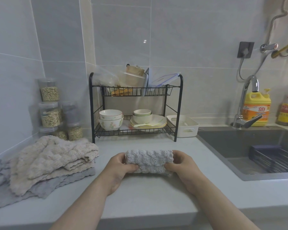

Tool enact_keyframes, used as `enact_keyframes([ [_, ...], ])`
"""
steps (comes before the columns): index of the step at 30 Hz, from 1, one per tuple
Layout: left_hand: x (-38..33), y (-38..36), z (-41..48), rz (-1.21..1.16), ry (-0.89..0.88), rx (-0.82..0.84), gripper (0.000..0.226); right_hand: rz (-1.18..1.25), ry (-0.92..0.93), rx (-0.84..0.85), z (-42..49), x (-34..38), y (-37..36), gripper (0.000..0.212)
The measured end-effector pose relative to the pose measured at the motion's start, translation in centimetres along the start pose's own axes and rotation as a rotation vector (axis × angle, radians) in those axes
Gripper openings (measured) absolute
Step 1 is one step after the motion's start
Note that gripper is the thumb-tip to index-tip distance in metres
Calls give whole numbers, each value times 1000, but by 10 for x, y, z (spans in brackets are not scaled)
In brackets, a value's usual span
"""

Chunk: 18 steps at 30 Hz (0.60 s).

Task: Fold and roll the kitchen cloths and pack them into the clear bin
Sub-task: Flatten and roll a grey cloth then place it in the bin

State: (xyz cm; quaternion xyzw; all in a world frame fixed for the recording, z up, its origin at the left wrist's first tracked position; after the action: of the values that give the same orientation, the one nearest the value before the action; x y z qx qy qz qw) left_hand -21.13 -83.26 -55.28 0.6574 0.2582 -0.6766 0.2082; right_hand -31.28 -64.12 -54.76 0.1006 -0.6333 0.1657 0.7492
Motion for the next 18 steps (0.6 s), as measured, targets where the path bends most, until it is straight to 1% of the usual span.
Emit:
enact_keyframes([
  [3,1,1,3,-35,6,-1,34,15,-4,-40,1,0,3,35],
  [12,-1,-1,1,-135,69,47,25,116,-101,-90,5,-2,4,36],
  [15,-3,0,1,-142,77,51,19,123,-108,-104,5,-2,4,35],
  [18,-1,0,3,-141,55,56,20,94,-92,-113,7,-6,5,36],
])
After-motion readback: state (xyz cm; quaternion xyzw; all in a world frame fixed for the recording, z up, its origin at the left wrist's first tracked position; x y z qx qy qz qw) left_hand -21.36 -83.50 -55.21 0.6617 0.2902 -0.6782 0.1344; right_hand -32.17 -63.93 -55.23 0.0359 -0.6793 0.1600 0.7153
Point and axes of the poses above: each hand's wrist, its own z-axis towards the middle knuckle, its own y-axis out of the back of the hand, x = y × z, the point moved 4 cm from there along z, towards the middle knuckle, and after that the axes turned 10 degrees about -x, right-handed, at the moved point
